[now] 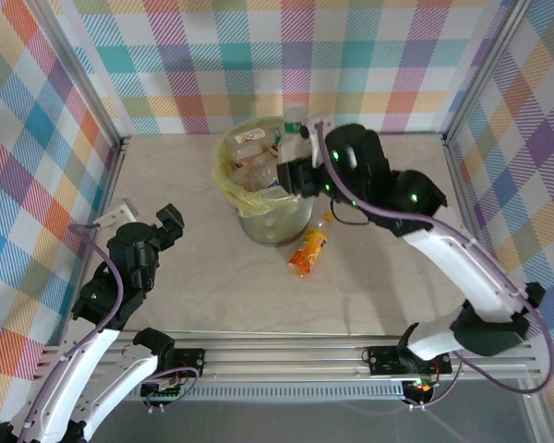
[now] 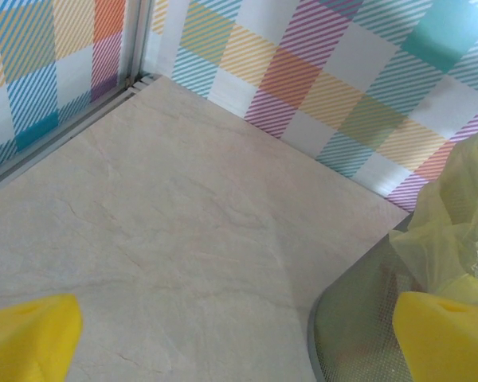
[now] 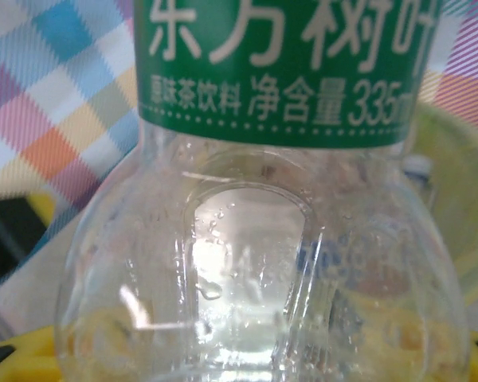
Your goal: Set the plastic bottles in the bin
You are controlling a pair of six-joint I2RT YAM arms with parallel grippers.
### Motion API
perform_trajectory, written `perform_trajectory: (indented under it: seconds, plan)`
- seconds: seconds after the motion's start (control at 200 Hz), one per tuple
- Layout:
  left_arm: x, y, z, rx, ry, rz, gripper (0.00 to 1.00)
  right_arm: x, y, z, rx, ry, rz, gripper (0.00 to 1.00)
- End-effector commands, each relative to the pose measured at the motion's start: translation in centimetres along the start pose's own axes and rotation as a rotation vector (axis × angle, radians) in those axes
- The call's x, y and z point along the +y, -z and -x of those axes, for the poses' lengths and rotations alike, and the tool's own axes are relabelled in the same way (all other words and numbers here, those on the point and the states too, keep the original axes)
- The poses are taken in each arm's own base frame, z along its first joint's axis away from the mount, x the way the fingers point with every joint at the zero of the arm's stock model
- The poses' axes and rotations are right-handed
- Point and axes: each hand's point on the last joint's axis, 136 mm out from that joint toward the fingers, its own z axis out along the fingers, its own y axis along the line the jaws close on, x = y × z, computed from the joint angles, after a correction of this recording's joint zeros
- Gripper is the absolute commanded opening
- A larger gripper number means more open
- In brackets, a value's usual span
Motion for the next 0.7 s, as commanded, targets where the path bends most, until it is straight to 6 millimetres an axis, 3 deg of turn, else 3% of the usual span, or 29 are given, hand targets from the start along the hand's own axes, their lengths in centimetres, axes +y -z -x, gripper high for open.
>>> perform_trajectory:
  seconds: [0.0, 0.13, 0.315, 0.46, 0.7]
  plan:
    - [-0.5, -0.2, 0.3, -0.002, 0.028, -0.019, 1.0, -1.5, -3.0, 0.5, 0.042, -0.045, -0.05, 0.41]
    - [-0.8, -0.4, 0.2, 0.007, 0.02, -0.023, 1.0, -3.6, -6.1, 1.1, 0.071, -0.067, -0.138, 0.41]
    - [-0.6, -0.6, -0.2, 0.012, 0.014, -0.014, 1.0, -5.7, -9.9, -0.3, 0.153, -0.112, -0.208, 0.41]
    - [-0.6, -0.7, -0.3, 0.013, 0.012, -0.014, 1.0, -6.8, -11.3, -1.6, 0.206, -0.131, -0.253, 0.42]
    - [-0.7, -1.0, -0.5, 0.017, 0.006, -0.009, 1.0, -8.5, -11.7, -3.7, 0.283, -0.125, -0.316, 0.46]
